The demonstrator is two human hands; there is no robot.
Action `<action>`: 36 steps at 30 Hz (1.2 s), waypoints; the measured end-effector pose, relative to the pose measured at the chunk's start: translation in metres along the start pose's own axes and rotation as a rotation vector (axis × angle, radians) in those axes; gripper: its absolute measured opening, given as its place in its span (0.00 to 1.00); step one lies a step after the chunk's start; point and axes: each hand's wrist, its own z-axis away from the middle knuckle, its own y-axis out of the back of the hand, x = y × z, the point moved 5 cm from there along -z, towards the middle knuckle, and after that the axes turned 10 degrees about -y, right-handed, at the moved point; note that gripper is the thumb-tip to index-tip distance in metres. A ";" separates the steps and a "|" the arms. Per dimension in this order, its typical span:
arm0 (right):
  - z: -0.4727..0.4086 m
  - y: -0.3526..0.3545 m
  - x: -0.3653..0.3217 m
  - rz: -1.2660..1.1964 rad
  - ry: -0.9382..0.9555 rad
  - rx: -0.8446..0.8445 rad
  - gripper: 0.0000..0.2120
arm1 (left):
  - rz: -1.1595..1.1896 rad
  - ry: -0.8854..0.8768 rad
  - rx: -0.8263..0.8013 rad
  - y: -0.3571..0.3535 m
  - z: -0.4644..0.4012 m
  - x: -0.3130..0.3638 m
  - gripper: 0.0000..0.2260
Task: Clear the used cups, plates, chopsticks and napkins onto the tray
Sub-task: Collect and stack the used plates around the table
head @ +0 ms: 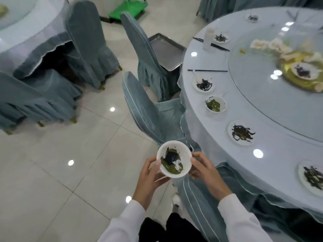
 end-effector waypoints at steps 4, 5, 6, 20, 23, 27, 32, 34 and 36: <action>-0.006 0.000 -0.011 -0.002 0.017 0.084 0.13 | -0.021 -0.036 -0.057 -0.004 -0.025 0.012 0.16; -0.008 -0.002 -0.014 -0.001 0.014 0.116 0.13 | -0.015 -0.029 -0.076 -0.004 -0.031 0.014 0.16; -0.011 -0.004 -0.017 -0.005 0.008 0.147 0.13 | -0.002 -0.015 -0.096 -0.002 -0.037 0.015 0.15; -0.061 -0.090 -0.065 -0.019 0.044 0.332 0.09 | 0.089 0.027 -0.212 0.056 -0.144 0.085 0.13; -0.070 -0.098 -0.071 -0.101 0.036 0.401 0.09 | 0.145 0.055 -0.279 0.062 -0.154 0.093 0.16; -0.076 -0.102 -0.075 -0.161 0.026 0.466 0.09 | 0.190 0.082 -0.313 0.069 -0.164 0.092 0.16; -0.084 -0.095 -0.081 -0.235 0.000 0.527 0.10 | 0.202 0.094 -0.328 0.063 -0.181 0.098 0.14; -0.089 -0.084 -0.080 -0.265 -0.039 0.541 0.11 | 0.178 0.081 -0.343 0.058 -0.191 0.102 0.12; -0.095 -0.072 -0.075 -0.292 -0.101 0.575 0.11 | 0.126 0.062 -0.342 0.057 -0.202 0.104 0.11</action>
